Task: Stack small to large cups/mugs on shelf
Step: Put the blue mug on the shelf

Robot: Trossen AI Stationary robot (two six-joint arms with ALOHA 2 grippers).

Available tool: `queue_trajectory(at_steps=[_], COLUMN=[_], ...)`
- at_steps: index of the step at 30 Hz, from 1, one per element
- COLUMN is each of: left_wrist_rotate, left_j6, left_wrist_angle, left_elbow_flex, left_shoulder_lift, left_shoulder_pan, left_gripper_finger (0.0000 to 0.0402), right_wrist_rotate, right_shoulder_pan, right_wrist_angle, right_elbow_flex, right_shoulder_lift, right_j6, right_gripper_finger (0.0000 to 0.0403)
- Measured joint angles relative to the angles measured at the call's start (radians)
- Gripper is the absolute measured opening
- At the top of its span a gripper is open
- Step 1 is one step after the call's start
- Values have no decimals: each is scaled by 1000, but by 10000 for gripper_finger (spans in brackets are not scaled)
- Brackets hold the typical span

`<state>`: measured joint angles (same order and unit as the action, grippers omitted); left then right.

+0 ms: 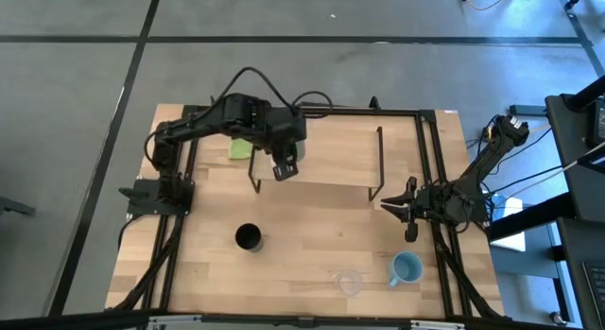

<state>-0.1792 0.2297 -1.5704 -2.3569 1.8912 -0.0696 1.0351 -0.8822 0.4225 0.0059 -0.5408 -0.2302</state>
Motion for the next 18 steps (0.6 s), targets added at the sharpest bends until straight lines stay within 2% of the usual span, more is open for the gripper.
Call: queue_trajectory(at_steps=[12,18], left_wrist_rotate=[12,54], left_j6=[54,193], left_wrist_angle=[0,0], left_elbow_flex=[113,113], left_shoulder_lift=[10,-37], left_shoulder_pan=[-60,-97], left_gripper_finger=[16,16], right_wrist_rotate=[0,0], right_shoulder_pan=[0,0], right_wrist_angle=[0,0], right_elbow_flex=[0,0], right_shoulder_lift=[0,0], right_j6=[-1,0], right_gripper_finger=[72,72])
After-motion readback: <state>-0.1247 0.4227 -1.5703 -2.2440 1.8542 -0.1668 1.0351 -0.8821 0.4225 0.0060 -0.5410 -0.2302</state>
